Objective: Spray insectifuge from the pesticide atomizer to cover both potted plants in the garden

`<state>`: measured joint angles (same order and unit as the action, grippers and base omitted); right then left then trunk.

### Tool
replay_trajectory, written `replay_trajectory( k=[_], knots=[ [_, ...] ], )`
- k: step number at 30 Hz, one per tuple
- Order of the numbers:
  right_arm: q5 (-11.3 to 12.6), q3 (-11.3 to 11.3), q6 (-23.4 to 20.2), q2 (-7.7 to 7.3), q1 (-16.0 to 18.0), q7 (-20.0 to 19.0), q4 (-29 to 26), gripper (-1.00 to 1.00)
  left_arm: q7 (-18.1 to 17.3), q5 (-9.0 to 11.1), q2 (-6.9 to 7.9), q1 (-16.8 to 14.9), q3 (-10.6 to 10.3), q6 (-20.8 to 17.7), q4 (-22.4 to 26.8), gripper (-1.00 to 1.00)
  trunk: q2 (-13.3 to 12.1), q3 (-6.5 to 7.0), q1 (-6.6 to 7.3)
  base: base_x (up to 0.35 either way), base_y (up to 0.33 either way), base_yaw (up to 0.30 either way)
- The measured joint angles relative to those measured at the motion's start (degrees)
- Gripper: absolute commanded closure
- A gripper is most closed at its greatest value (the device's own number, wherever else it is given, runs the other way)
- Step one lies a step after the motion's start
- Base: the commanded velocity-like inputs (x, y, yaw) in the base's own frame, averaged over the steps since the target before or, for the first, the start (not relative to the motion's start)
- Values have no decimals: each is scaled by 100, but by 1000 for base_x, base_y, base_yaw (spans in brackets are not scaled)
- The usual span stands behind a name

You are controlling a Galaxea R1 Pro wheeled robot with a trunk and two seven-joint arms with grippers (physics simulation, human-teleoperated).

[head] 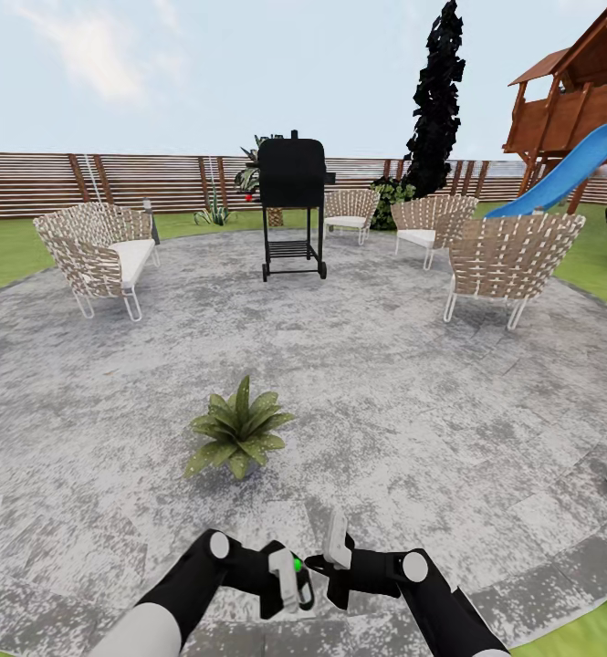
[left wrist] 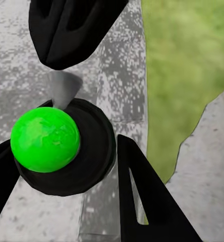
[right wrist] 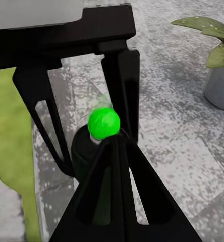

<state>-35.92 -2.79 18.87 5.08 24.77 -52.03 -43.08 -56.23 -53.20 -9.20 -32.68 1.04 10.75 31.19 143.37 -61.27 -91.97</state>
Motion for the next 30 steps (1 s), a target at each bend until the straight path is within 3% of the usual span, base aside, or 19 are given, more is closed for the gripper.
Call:
replay_trajectory(
  k=[14,18,21,24,25,30],
  knots=[
    [0,0,0,0,0,3,0,100,7,7,-15,0,-2,-14,-5,100,0,0,0,0,0,0],
    [0,0,0,0,0,4,0,100,8,5,69,16,-6,8,-39,100,0,0,0,0,0,0],
    [1,0,0,0,0,0,-4,100,8,-61,337,74,-16,14,-42,100,0,0,0,0,0,0],
    [0,0,0,0,0,2,-1,100,8,-45,735,109,-19,19,-44,100,0,0,0,0,0,0],
    [0,0,0,0,0,2,-1,-100,8,-42,815,114,-18,23,-46,100,0,0,0,0,0,0],
    [-4,-1,-3,-9,0,16,0,-100,21,-47,1437,123,-9,33,-415,100,0,0,0,0,0,0]
  ],
)
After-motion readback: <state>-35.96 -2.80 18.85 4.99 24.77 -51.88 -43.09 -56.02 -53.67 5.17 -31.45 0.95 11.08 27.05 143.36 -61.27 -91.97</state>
